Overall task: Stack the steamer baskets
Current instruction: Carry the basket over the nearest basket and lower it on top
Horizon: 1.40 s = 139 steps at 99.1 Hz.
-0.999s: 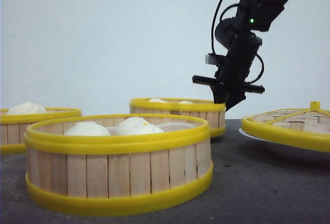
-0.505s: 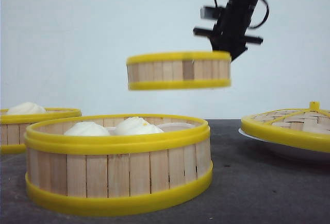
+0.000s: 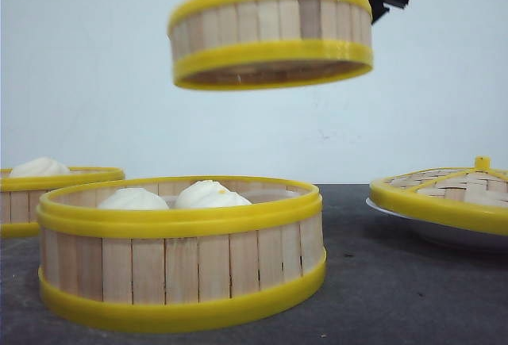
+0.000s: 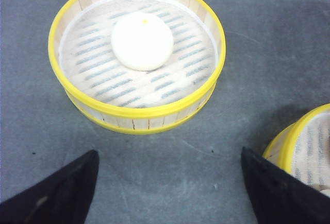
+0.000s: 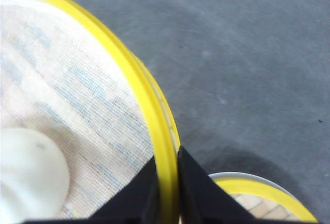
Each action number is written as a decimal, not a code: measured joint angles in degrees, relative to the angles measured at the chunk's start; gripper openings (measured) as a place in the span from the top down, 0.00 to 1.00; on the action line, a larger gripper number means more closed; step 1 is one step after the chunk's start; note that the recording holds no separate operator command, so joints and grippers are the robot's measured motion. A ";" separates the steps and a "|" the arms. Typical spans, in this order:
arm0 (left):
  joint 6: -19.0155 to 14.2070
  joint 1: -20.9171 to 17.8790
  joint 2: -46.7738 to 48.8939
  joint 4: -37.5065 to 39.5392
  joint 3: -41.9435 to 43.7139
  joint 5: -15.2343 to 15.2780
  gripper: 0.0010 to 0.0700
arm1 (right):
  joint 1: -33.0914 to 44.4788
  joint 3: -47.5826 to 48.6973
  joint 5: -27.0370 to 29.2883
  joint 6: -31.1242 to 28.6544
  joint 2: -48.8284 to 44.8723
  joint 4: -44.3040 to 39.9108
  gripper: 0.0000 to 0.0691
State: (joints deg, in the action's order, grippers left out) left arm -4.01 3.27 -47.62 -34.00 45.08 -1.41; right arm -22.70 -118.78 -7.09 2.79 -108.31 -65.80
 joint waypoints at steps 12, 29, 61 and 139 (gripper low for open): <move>0.00 0.00 0.00 -0.07 0.00 0.00 0.24 | -1.81 9.77 -0.37 0.04 6.01 5.46 0.97; 0.00 0.00 0.00 -0.07 0.00 0.00 0.24 | -3.80 24.28 -3.45 0.07 13.03 13.20 0.97; 0.15 0.00 0.00 -0.04 0.00 0.00 0.24 | -8.17 35.01 -3.87 0.37 15.15 20.44 0.97; 0.17 0.00 0.00 -0.07 0.00 0.00 0.24 | -12.31 42.80 -4.28 -0.70 13.51 33.24 0.97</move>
State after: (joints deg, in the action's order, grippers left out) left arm -3.84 3.27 -47.62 -34.06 45.08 -1.41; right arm -35.00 -75.99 -11.38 2.09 -94.80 -32.56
